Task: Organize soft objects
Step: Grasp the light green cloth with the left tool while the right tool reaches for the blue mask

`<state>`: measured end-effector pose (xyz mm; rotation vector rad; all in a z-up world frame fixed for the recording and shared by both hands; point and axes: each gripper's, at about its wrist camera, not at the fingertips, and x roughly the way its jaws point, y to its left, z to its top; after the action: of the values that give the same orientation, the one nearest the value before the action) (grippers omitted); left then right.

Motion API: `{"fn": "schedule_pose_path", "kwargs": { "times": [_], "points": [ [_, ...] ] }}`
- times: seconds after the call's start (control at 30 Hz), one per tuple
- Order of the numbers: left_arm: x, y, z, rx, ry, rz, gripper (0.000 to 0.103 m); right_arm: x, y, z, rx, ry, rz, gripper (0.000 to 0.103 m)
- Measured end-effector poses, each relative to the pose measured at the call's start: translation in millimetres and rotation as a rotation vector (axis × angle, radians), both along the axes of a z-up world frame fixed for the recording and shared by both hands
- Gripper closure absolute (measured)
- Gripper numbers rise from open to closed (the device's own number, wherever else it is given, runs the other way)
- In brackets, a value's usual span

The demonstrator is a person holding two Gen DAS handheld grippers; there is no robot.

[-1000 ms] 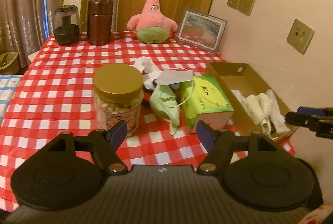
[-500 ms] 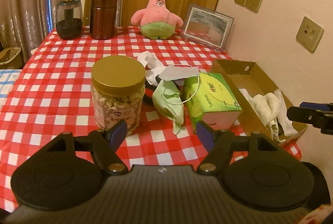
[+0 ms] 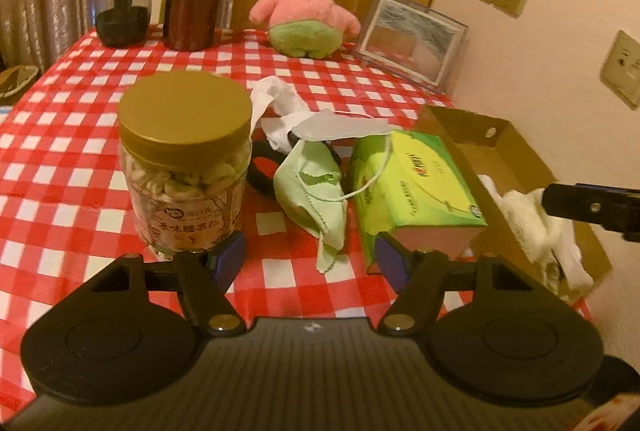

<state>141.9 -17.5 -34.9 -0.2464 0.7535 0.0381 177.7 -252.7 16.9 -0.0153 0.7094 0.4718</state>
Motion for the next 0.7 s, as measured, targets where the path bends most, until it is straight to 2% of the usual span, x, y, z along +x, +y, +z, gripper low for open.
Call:
{"fn": "schedule_pose_path", "kwargs": {
  "times": [0.17, 0.47, 0.7],
  "points": [
    [22.1, -0.9, -20.6, -0.019, 0.020, 0.014, 0.044, 16.9, 2.7, -10.0, -0.001, 0.005, 0.005, 0.040],
    [51.1, -7.0, -44.7, 0.005, 0.023, 0.020, 0.049, 40.5, 7.7, -26.6, 0.006, 0.031, -0.006, 0.040],
    [67.2, -11.2, -57.3, 0.021, 0.030, 0.025, 0.058, 53.6, 13.6, -27.7, 0.013, 0.030, -0.002, 0.040]
  ]
}}
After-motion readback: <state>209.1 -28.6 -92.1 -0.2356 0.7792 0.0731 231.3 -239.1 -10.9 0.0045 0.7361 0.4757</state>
